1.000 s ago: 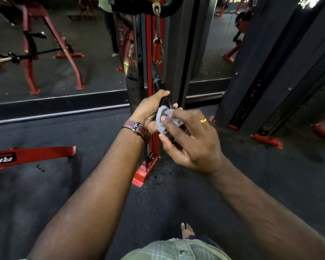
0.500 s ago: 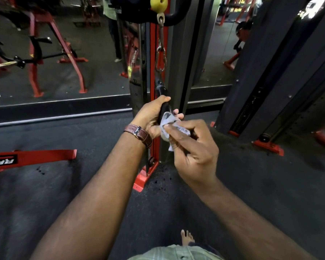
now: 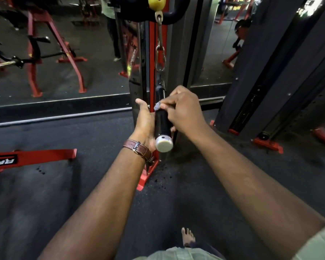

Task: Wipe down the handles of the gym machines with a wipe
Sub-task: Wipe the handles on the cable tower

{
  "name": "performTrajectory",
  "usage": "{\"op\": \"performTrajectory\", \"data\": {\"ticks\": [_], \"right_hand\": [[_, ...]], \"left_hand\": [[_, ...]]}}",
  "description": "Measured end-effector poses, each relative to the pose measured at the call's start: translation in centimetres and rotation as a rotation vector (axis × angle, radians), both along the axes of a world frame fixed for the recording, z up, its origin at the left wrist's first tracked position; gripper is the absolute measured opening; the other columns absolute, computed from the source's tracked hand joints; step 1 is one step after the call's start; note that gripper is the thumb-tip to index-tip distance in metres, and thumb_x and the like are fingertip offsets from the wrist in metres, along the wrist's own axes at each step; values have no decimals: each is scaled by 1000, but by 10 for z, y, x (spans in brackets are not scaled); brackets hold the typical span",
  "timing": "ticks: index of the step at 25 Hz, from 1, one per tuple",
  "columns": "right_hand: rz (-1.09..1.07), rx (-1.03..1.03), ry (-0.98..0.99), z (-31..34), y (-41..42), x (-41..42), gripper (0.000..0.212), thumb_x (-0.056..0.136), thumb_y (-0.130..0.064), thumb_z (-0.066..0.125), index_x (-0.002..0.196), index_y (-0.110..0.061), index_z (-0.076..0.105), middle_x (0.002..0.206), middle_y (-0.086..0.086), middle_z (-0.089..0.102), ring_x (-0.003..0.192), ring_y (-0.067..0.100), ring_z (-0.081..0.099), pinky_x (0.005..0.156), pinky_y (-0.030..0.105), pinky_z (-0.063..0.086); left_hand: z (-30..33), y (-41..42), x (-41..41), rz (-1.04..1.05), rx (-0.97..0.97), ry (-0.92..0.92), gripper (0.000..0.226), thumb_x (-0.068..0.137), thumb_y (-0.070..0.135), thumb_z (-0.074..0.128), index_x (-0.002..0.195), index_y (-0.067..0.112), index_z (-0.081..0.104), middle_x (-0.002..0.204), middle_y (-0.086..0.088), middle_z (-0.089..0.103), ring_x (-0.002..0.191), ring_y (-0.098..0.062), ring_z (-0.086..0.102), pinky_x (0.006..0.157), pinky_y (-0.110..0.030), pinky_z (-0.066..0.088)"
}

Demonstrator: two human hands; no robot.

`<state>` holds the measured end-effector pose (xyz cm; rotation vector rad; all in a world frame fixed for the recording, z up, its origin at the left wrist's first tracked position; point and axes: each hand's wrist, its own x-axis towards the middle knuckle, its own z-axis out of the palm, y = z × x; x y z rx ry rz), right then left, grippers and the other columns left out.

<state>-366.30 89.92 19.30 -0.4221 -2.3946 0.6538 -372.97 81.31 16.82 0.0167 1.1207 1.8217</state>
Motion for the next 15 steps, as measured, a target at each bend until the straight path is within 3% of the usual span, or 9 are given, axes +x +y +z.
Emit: {"op": "performTrajectory", "data": {"ticks": [2, 6, 9, 11, 15], "right_hand": [[30, -50, 9, -5, 3, 1, 14, 83, -11, 76, 92, -21, 81, 83, -9, 59, 81, 7, 58, 75, 15, 44], [240, -103, -39, -10, -3, 16, 13, 78, -12, 81, 87, -21, 81, 85, -9, 65, 83, 5, 63, 73, 13, 48], [133, -86, 49, -15, 12, -17, 11, 80, -12, 80, 90, -18, 81, 86, -4, 64, 81, 8, 62, 69, 10, 45], [88, -21, 64, -18, 27, -48, 10, 82, -13, 78, 92, -15, 81, 86, 4, 63, 80, 15, 61, 70, 18, 47], [66, 29, 35, -25, 40, -86, 15, 89, -10, 70, 101, -13, 79, 84, 2, 50, 80, 13, 50, 69, 14, 35]], "left_hand": [[-3, -4, 2, -13, -5, 9, 98, 81, 88, 6, 99, 10, 63, 68, -11, 66, 48, -21, 62, 41, -26, 51], [-6, -13, -1, -25, 25, -9, 90, 82, 88, 18, 88, 11, 64, 71, -11, 66, 57, -22, 63, 52, -28, 53], [-9, -16, -2, -31, -10, 41, 88, 84, 86, 19, 96, 9, 62, 67, -10, 55, 48, -17, 53, 41, -22, 48], [-8, -20, -4, -30, -31, 61, 84, 84, 85, 24, 98, 9, 55, 65, -8, 47, 43, -16, 49, 37, -23, 45], [-4, -33, -11, -137, -68, 123, 54, 90, 63, 48, 92, 9, 52, 62, -8, 46, 39, -16, 46, 34, -21, 43]]}}
